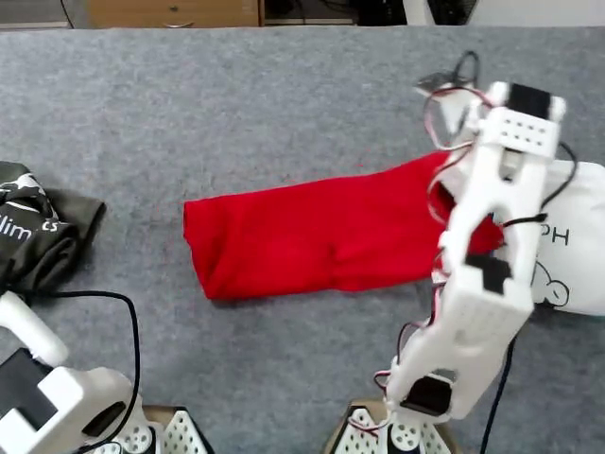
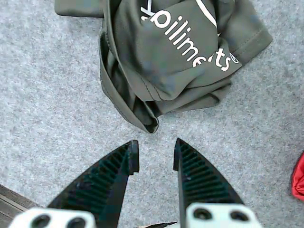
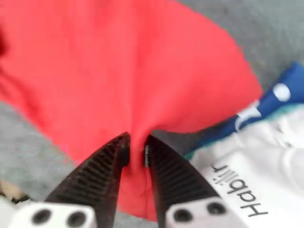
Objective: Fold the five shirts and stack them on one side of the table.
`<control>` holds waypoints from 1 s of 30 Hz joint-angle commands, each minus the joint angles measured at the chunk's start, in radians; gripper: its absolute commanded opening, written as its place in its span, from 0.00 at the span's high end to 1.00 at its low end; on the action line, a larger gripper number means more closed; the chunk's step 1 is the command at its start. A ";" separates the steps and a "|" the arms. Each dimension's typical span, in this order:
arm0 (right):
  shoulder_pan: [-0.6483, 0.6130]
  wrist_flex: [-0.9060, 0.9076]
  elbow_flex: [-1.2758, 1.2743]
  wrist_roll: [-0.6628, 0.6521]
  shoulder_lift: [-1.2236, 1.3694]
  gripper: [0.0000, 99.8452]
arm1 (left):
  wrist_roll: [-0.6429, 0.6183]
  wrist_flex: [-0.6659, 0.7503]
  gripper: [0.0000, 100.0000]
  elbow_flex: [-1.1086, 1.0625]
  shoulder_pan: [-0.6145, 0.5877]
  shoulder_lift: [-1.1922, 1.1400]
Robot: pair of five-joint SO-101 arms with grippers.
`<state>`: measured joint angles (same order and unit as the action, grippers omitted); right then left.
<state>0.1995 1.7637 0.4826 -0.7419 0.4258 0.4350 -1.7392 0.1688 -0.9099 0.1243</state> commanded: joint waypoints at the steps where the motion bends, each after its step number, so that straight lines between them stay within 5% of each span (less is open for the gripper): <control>1: -0.128 0.023 -0.130 -0.005 -0.194 1.00 | 0.005 -0.011 0.87 0.003 0.005 0.031; 16: -0.682 0.005 -0.328 0.227 -0.394 1.00 | 0.006 0.126 0.87 -0.098 -0.006 0.035; 30: -0.938 -0.138 -0.130 0.293 -0.174 1.00 | 0.002 0.146 0.87 -0.158 -0.048 0.031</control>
<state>-0.6951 1.6287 0.2171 -0.4826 0.1987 0.4381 -1.6103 0.0061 -0.9421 0.1243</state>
